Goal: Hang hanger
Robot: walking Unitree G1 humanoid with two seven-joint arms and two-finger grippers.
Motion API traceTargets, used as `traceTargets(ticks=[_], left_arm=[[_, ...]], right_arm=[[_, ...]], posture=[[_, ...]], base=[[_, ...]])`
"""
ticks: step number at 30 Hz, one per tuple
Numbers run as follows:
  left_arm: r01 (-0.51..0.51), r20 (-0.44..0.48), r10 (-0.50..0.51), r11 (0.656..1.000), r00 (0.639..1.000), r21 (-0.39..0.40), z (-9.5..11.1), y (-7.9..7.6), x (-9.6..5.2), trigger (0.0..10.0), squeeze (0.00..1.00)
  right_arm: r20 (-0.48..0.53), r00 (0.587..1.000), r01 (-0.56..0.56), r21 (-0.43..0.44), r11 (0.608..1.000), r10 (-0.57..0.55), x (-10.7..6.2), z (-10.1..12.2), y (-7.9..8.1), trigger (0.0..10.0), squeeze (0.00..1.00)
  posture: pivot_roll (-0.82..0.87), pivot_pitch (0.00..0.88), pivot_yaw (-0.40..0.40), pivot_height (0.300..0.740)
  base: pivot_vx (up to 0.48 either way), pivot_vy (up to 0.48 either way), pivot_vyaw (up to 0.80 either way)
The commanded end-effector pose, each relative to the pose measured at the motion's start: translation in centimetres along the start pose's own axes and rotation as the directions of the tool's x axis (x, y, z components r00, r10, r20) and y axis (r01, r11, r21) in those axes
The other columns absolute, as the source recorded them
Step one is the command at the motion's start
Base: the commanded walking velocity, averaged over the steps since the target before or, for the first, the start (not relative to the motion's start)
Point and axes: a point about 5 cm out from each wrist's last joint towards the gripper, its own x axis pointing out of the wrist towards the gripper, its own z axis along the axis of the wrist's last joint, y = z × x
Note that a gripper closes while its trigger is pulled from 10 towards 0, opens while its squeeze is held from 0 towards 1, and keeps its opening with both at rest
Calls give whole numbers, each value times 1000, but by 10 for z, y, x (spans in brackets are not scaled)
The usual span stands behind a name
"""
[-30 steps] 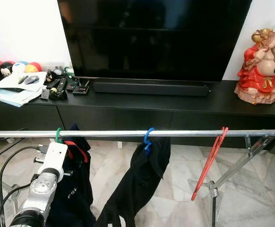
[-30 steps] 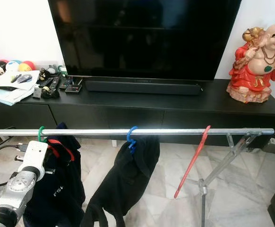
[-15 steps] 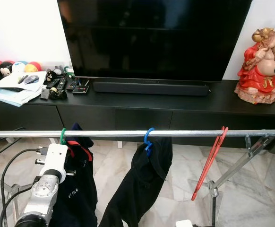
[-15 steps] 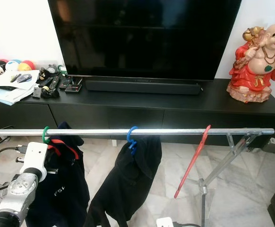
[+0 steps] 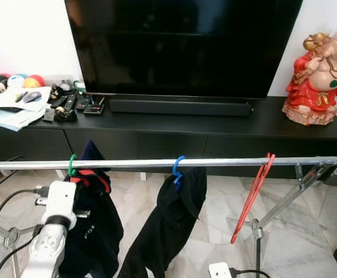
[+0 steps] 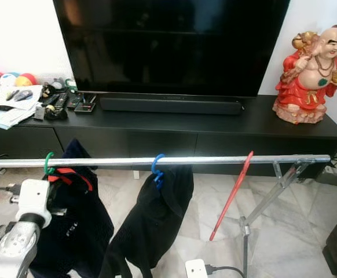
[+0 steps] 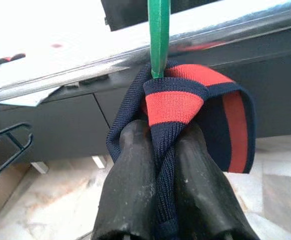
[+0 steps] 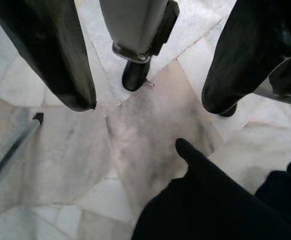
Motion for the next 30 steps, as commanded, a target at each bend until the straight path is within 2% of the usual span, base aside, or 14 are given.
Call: traceTargets(ticks=[1, 3, 4, 5, 6, 8, 9, 16, 21, 23, 24, 26, 27, 30], left_arm=[[9, 54, -9, 1000, 998, -12, 13, 0, 0, 0, 0], [37, 52, -37, 999, 998, 6, 12, -4, -7, 0, 0], [63, 45, -65, 997, 997, 33, 9, -7, -16, 3647, 0], [64, 25, -65, 998, 998, 28, 4, -7, -25, 10000, 0], [64, 25, -65, 998, 998, 28, 4, -7, -25, 10000, 0], [68, 12, -69, 997, 998, 25, 1, -7, -32, 10000, 0], [73, 7, -73, 997, 997, 19, 0, -7, -35, 10000, 0], [70, -56, -70, 997, 996, -11, -7, -7, -55, 10000, 0], [83, -61, -84, 996, 995, -18, -6, -9, -56, 10000, 0], [84, -61, -85, 996, 994, -21, -6, -9, -55, 10000, 0], [88, -64, -89, 996, 994, -21, -5, -9, -54, 10000, 0], [90, -66, -91, 996, 994, -21, -5, -9, -54, 10000, 0], [95, -69, -96, 995, 993, -22, -5, -9, -54, 10000, 0], [98, -72, -100, 995, 992, -27, -7, -8, -55, 10000, 0]], right_arm=[[-11, 1000, -26, -9, 1000, 26, -1, -6, 19, 10000, 0], [-13, 999, -33, -10, 999, 33, -2, -6, 26, 10000, 0], [-15, 999, -41, -12, 999, 41, -3, -7, 34, 10000, 0], [-18, 999, -42, -9, 999, 41, -2, -8, 30, 10000, 0], [-18, 999, -42, -9, 999, 41, -2, -8, 30, 10000, 0], [-18, 999, -28, -2, 1000, 28, -1, -7, 10, 10000, 0], [-18, 999, -27, -3, 1000, 27, -1, -7, 8, 10000, 0], [-19, 1000, -14, -1, 1000, 14, -1, -8, 4, 10000, 0], [-19, 1000, -5, 14, 1000, 5, -1, -9, 3, 10000, 0], [-21, 1000, 13, 64, 998, -11, -1, -10, 1, 10000, 0], [-23, 999, 35, 145, 989, -32, -1, -11, -3, 10000, 0], [-26, 999, 52, 206, 977, -48, -1, -11, -6, 10000, 0], [-33, 995, 104, 349, 931, -99, -2, -12, -16, 10000, 0], [-29, 986, 158, 441, 884, -161, -4, -17, -34, 10000, 0]], posture=[[134, 0, -1, 740], [137, 0, -2, 740], [137, 0, -1, 740], [139, 0, -1, 740], [139, 0, -1, 740], [140, 0, -3, 740], [140, 0, -3, 740], [137, 0, 5, 740], [134, 0, 14, 740], [131, 0, 19, 740], [129, 0, 23, 740], [129, 0, 23, 740], [125, 0, 25, 740], [115, 0, 28, 740]], base=[[0, 0, 0], [0, 0, 0], [0, 0, 0], [0, 0, 0], [0, 0, 0], [0, 0, 0], [0, 0, 0], [0, 0, 0], [0, 0, 0], [0, 0, 0], [0, 0, 0], [0, 0, 0], [0, 0, 0], [0, 0, 0]])
